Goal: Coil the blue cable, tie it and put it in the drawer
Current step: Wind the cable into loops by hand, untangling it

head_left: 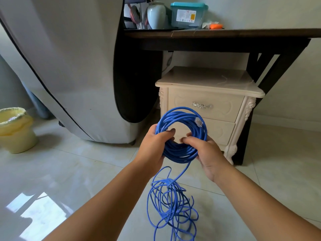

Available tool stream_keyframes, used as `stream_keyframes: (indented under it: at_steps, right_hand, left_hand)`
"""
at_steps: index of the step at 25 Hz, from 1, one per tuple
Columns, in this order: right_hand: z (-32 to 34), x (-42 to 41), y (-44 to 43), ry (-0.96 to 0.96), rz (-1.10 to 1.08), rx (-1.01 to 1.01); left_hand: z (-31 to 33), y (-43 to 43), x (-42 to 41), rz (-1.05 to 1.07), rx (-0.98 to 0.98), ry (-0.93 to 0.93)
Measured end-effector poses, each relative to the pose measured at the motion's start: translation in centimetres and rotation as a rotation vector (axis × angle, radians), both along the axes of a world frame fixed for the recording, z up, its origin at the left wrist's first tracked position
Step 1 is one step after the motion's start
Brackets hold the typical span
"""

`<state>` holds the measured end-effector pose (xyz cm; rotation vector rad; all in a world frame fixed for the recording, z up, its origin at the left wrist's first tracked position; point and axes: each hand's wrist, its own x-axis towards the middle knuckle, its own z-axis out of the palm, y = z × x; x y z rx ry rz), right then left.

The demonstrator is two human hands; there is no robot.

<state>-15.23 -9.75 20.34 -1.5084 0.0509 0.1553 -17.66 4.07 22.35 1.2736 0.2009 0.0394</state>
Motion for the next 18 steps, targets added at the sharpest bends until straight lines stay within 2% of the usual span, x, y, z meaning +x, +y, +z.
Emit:
stream_keyframes:
  at_steps: [3,6,9,11,14,15,16,18]
  right_hand:
    - [-0.1,0.5,0.0,-0.04,-0.123,-0.037]
    - [0.4,0.9,-1.0,-0.156,-0.103,-0.348]
    - [0.6,1.0,-1.4,-0.253,-0.05,-0.615]
    - [0.8,1.0,-1.5,-0.277,-0.049,-0.776]
    - [1.1,0.8,-1.7,-0.372,-0.044,-1.005]
    - [1.1,0.4,-1.4,-0.408,-0.028,-1.053]
    - [1.2,0.0,-1.0,-0.436,-0.005,-1.087]
    - [1.4,-0.7,-0.2,-0.499,0.057,-1.144]
  left_hand:
    - [0.2,0.7,0.1,-0.176,0.254,0.007]
    - [0.7,1.8,-0.1,-0.276,0.582,-0.093]
    - [1.2,1.3,-1.1,-0.408,0.792,-0.325]
    - [1.5,0.7,-1.5,-0.438,0.768,-0.39]
    - [2.0,1.4,-0.9,-0.304,0.53,-0.331]
    - [2.0,1.6,-0.7,-0.291,0.559,-0.335]
    - [2.0,1.7,-0.7,-0.322,0.685,-0.339]
    - [1.4,1.3,-0.9,-0.431,1.114,-0.383]
